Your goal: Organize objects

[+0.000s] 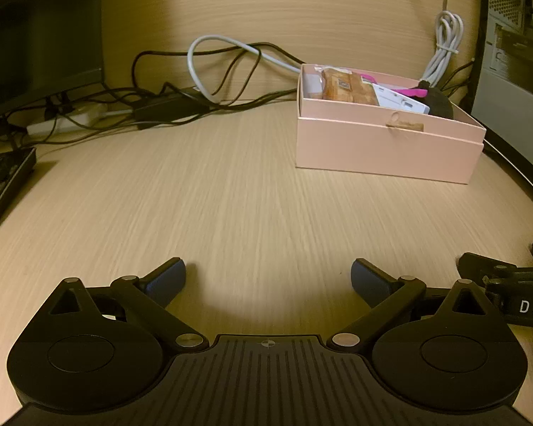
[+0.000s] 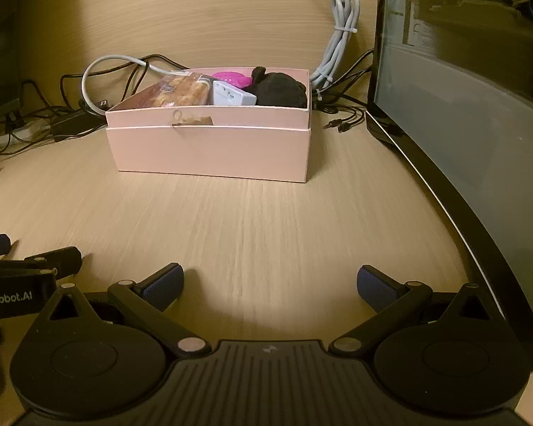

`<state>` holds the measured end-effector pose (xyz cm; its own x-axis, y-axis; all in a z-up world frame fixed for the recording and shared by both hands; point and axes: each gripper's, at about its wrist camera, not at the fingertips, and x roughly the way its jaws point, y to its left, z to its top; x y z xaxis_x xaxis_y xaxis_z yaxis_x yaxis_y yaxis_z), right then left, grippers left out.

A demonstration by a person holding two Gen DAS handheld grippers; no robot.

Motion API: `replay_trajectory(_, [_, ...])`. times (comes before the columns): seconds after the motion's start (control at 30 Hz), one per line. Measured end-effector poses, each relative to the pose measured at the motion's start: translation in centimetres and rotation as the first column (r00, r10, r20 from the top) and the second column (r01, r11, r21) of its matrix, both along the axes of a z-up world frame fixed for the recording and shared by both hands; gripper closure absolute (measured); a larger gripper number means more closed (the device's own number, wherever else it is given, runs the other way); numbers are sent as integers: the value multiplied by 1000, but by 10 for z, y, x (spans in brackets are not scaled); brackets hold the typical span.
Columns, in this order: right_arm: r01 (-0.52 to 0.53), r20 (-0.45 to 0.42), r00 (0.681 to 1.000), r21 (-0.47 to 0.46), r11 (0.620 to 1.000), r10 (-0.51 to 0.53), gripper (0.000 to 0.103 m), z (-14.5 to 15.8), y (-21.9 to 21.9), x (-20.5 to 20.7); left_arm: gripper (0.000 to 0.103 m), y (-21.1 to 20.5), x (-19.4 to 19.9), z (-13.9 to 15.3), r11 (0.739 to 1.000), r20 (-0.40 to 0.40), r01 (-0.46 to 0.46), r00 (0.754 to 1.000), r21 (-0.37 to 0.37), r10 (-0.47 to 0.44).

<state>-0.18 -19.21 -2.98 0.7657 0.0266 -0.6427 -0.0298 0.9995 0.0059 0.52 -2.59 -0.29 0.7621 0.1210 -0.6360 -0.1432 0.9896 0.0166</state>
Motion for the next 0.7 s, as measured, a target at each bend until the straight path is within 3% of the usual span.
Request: replay_trajectory(0.7, [-1, 1, 1000, 1, 1000, 1, 0, -1, -1, 0, 1, 1, 0, 0, 1000, -1, 5, 1000, -4, -5])
